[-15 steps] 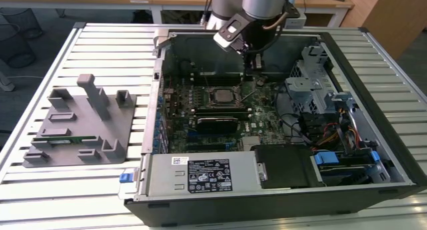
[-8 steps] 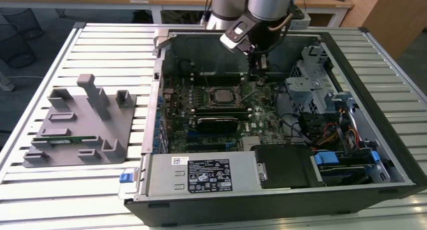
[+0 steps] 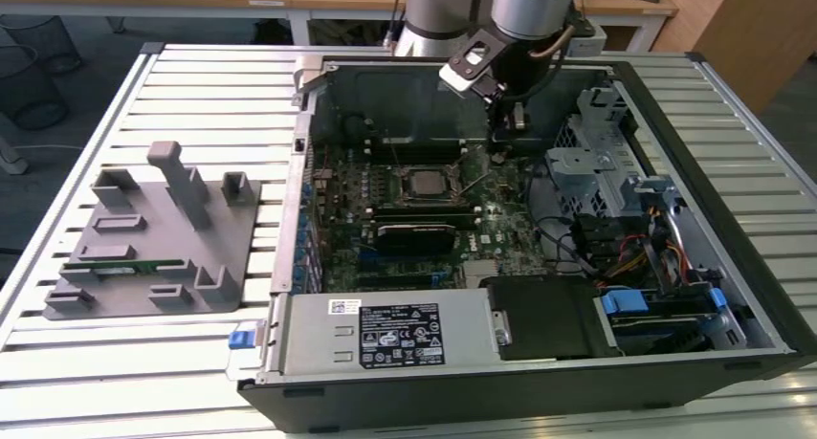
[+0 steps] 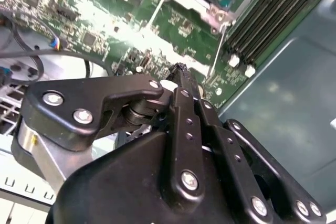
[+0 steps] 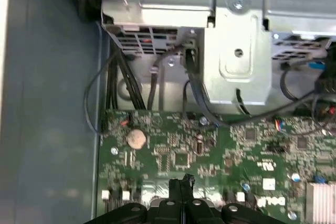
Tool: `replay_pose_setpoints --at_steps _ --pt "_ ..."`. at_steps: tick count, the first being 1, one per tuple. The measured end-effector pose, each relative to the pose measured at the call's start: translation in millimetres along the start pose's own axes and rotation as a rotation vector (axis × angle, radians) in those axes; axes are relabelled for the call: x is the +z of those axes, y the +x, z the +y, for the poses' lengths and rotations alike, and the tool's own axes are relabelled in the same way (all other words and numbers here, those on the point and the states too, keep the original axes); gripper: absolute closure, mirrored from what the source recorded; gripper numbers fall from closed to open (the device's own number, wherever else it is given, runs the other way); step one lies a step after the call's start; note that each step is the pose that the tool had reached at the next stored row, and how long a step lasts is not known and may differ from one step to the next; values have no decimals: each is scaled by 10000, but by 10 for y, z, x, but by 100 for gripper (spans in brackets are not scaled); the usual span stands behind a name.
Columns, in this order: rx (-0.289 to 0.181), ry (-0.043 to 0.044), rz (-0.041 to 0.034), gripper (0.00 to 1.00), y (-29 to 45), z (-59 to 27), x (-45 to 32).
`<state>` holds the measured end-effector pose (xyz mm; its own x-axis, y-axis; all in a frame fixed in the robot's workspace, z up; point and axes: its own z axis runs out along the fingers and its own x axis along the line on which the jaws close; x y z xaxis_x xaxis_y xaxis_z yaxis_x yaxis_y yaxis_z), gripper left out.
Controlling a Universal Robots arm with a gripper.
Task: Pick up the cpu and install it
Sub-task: 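Close the cpu cover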
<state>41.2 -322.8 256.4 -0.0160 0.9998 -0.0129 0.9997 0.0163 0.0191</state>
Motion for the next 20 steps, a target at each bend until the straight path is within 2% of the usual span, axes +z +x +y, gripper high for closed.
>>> replay_pose_setpoints --at_steps 3,8,11,18,20 --pt "1 0 2 89 21 32 32" --pt "1 0 1 89 22 33 121" --pt "2 1 0 89 20 30 138" --pt "2 0 2 89 21 -128 146" --pt "1 0 0 89 21 -142 146"
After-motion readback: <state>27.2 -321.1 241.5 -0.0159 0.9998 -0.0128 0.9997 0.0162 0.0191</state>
